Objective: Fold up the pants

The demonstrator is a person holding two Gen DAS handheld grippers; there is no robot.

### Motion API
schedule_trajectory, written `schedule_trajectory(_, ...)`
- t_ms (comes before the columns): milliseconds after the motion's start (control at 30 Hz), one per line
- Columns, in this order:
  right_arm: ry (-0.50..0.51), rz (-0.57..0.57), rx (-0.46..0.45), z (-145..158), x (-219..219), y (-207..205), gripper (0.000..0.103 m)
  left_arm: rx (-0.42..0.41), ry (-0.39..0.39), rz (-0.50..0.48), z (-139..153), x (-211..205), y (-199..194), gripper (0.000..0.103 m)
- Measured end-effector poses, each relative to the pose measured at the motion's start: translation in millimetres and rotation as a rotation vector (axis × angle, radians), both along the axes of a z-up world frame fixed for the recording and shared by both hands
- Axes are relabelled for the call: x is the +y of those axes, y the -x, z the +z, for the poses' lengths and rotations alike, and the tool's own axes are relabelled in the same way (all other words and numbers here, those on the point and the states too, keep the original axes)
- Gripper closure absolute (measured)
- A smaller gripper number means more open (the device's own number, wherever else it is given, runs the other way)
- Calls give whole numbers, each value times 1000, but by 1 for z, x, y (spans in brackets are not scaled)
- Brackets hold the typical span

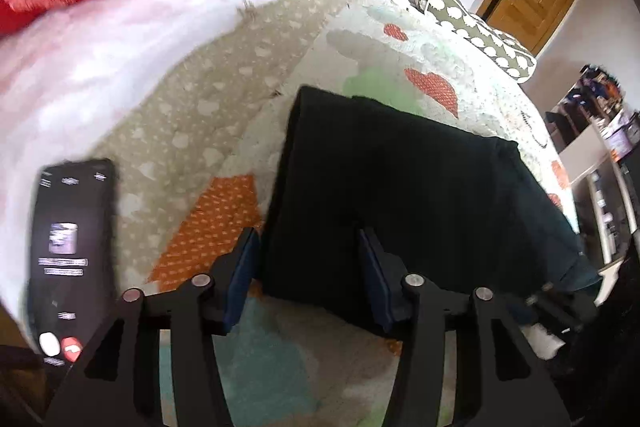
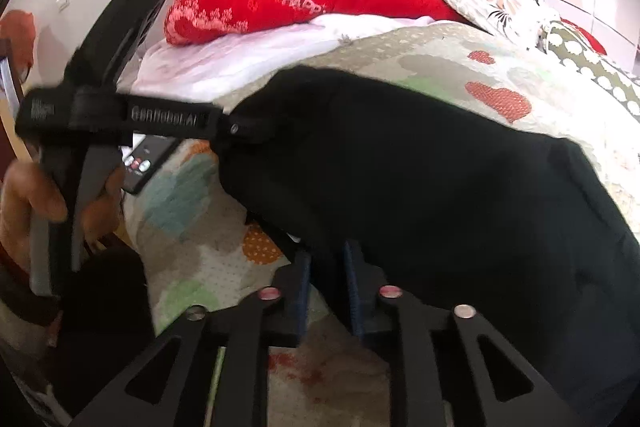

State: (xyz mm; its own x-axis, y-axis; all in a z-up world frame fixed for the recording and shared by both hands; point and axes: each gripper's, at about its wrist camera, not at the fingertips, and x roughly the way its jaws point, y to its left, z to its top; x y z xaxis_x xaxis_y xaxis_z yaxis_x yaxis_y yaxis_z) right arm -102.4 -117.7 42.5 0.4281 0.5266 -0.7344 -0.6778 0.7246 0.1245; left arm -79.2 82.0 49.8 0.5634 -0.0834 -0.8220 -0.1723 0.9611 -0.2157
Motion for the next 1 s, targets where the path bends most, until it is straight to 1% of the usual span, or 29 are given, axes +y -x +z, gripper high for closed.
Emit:
schedule_trajectory(33, -13, -19, -11, 7, -7, 1, 63, -9, -16, 15, 4, 0, 2, 47)
schedule_trajectory(67, -33, -41, -22, 14, -16, 2, 62, -24, -31, 30, 9, 0, 5, 44)
schedule_trajectory(133, -56, -95, -24, 24, -33, 0, 59, -79, -77, 60, 25, -4, 9, 40)
schedule_trajectory(167, -65, -123, -25, 27, -42, -2, 58, -100, -88, 69, 32, -6, 8, 35)
schedule_trajectory(200, -77, -160, -30, 30, -54, -4, 58, -126, -83, 70, 38, -10, 8, 30)
schedule_trajectory(267, -89, -232, -40, 36, -71, -9, 57, -169, -37, 41, 47, -19, 3, 25)
schedule_trajectory(300, -91, -287, -39, 37, -84, -15, 54, -179, -17, 29, 50, -24, -1, 23)
schedule_trajectory(333, -91, -323, -35, 38, -94, -19, 52, -183, -1, 20, 51, -30, -5, 22)
schedule_trajectory(400, -104, -383, -28, 42, -113, -32, 52, -183, 35, 6, 47, -41, -17, 22)
schedule_trajectory(433, -106, -396, -33, 44, -119, -37, 52, -177, 45, 4, 43, -45, -21, 22)
schedule_trajectory(500, -78, -410, -40, 46, -124, -54, 51, -163, 52, 1, 34, -53, -29, 22)
schedule_trajectory(567, -48, -385, -37, 44, -119, -76, 50, -147, 24, 6, 21, -59, -34, 22)
schedule_trajectory(633, -28, -358, -41, 41, -111, -95, 50, -132, 14, 9, 13, -61, -33, 22)
schedule_trajectory(700, -3, -343, -41, 33, -103, -115, 50, -117, 27, 17, 4, -57, -34, 22)
schedule_trajectory(767, 22, -319, -8, 19, -94, -137, 50, -123, 31, 20, 1, -56, -34, 22)
schedule_trajectory(800, 53, -313, 19, 8, -89, -149, 52, -128, 31, 18, 1, -56, -34, 22)
schedule_trajectory(867, 92, -295, 44, -2, -84, -160, 91, -140, 27, 13, 0, -57, -35, 22)
schedule_trajectory(900, 97, -299, 32, -2, -84, -163, 101, -147, 23, 11, 0, -57, -35, 22)
schedule_trajectory(967, 62, -349, -19, 6, -88, -170, 101, -164, 19, 17, 0, -57, -35, 22)
schedule_trajectory(1000, 50, -370, -27, 6, -89, -175, 101, -177, 13, 22, 1, -57, -35, 22)
